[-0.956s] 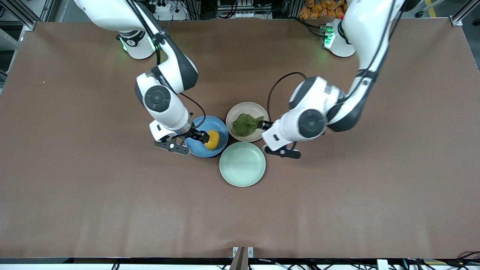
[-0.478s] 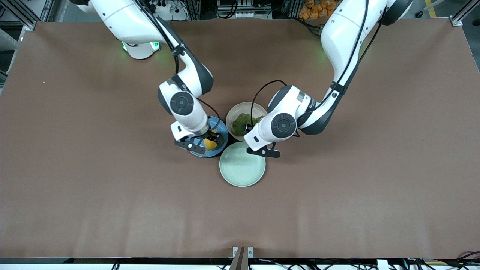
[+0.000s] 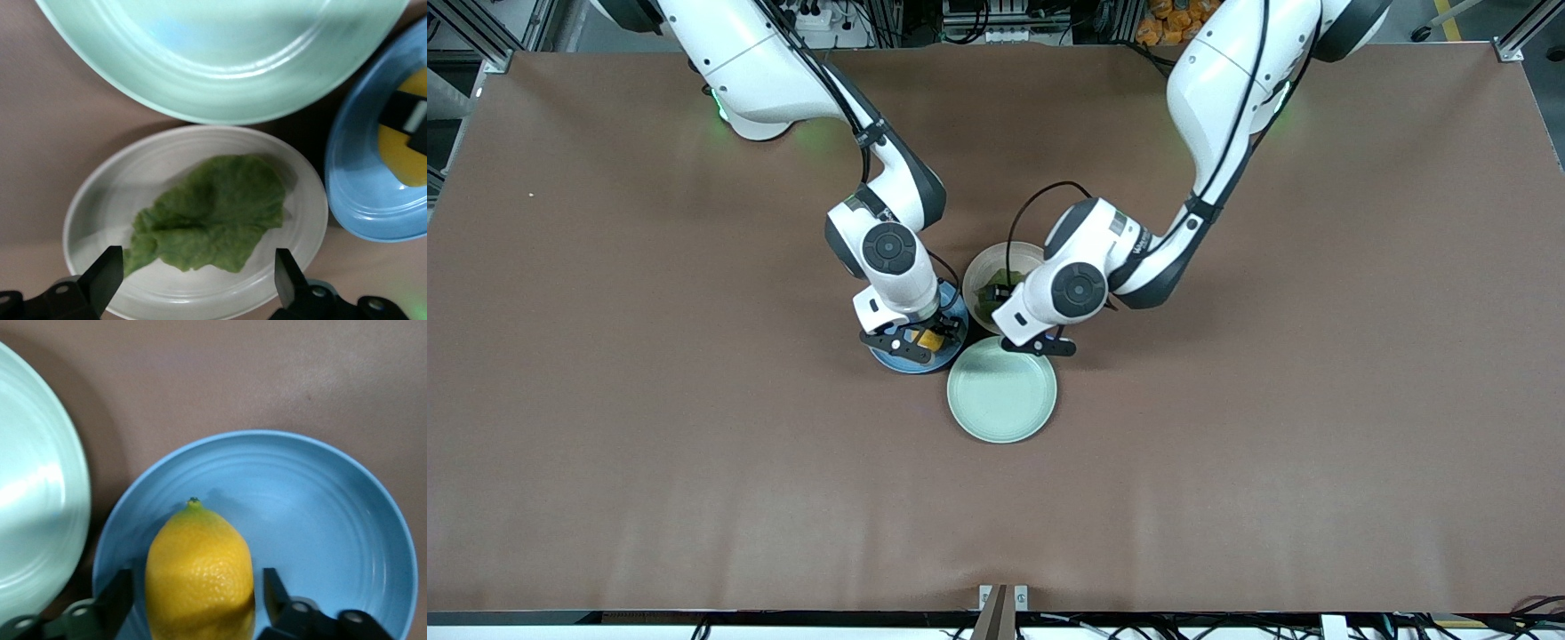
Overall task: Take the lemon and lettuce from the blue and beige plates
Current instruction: 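Close the right gripper on the lemon while the left gripper grips lettuce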
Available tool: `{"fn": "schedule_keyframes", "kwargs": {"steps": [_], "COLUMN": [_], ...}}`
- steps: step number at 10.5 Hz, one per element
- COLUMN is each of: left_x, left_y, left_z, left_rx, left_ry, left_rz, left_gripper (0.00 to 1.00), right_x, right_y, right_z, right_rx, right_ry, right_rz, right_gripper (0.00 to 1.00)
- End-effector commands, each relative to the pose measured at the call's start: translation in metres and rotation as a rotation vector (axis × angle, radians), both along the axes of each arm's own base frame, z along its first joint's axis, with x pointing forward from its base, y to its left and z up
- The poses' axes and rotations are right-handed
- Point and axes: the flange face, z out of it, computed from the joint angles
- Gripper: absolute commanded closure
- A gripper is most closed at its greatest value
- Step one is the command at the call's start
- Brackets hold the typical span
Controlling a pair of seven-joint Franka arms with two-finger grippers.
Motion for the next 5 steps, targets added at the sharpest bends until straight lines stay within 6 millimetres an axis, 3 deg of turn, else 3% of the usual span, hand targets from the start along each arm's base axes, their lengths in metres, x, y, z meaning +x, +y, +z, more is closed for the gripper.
{"fn": "schedule_keyframes", "kwargs": {"steps": [1, 2, 3, 5], "left_x": [-0.011, -0.013, -0.013, -0.012], "left_y": [0.002, 0.004, 0.005, 0.005], "left_z": [-0.014, -0.019, -0.022, -0.022], "left_rx": [0.005, 0.009, 0.012, 0.009], "left_ry": [0.007, 0.001, -0.006, -0.010], "left_rz": [0.037, 0.038, 0.037, 0.038], "left_gripper": [0.00, 0.00, 0.00, 0.00], "right_x": [-0.008, -0.006, -0.004, 0.010], "right_y": [0.000, -0.002, -0.002, -0.020], "right_z": [-0.007, -0.002, 0.009, 0.052], "right_rx": [-0.023, -0.025, -0.017, -0.021], "right_ry": [-0.029, -0.029, -0.032, -0.037], "right_rz": [0.023, 0.019, 0.018, 0.000], "right_gripper": [0.70, 1.00, 1.00, 1.00]}}
